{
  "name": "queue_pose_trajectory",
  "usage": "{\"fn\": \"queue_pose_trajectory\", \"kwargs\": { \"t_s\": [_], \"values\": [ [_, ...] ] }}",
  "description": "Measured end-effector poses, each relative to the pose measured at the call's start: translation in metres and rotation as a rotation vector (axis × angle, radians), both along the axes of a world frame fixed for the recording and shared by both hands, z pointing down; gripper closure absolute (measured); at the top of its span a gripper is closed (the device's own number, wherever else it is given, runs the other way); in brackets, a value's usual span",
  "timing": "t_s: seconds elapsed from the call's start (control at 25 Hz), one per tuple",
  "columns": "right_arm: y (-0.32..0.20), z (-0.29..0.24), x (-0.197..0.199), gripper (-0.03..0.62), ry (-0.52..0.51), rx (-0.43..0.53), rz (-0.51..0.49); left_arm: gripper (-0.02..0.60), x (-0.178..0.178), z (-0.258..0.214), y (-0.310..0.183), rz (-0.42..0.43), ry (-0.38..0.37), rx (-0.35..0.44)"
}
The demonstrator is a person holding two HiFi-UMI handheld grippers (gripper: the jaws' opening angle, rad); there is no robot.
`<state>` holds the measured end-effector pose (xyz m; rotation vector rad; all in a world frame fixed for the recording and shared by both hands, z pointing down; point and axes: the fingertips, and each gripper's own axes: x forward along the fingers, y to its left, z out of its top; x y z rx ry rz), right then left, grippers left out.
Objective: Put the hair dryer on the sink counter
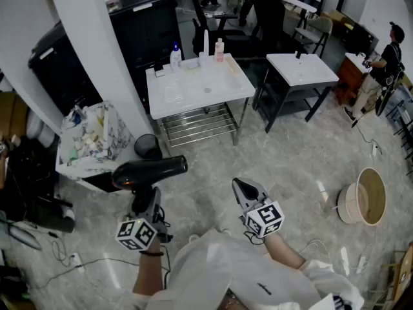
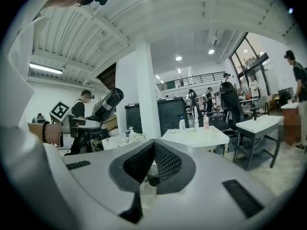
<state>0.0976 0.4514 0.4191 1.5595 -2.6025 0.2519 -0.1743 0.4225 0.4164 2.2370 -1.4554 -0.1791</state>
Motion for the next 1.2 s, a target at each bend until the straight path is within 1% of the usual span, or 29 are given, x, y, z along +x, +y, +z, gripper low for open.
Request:
{"fn": "queue_pose_trajectory", "kwargs": {
  "t_s": [0.24,0.48,0.64,0.88,1.2],
  "values": [
    [-0.003,-0.002,-0.002,0.577,-0.011,-0.005,0.010,0.328,-0.005,-0.001,-0.004,-0.003,-0.024,0.002],
    [-0.006,-0.002,-0.006,0.577,-0.009,-0.005,0.016,0.328,-0.013,-0.001,-0.007,-0.011,-0.021,0.002],
    [-0.008,-0.005,-0.016,0.577,0.008,0.015,-0.005,0.328,-0.018,-0.002,-0.009,-0.011,-0.018,0.004],
    [-0.008,-0.005,-0.029,0.577,0.026,0.021,-0.002,0.330,-0.028,0.000,-0.011,-0.010,-0.030,0.008],
    [-0.010,-0.006,-0.037,0.577,0.056,0.022,0.044,0.330,-0.040,0.004,-0.019,0.018,-0.029,0.008]
  ]
}}
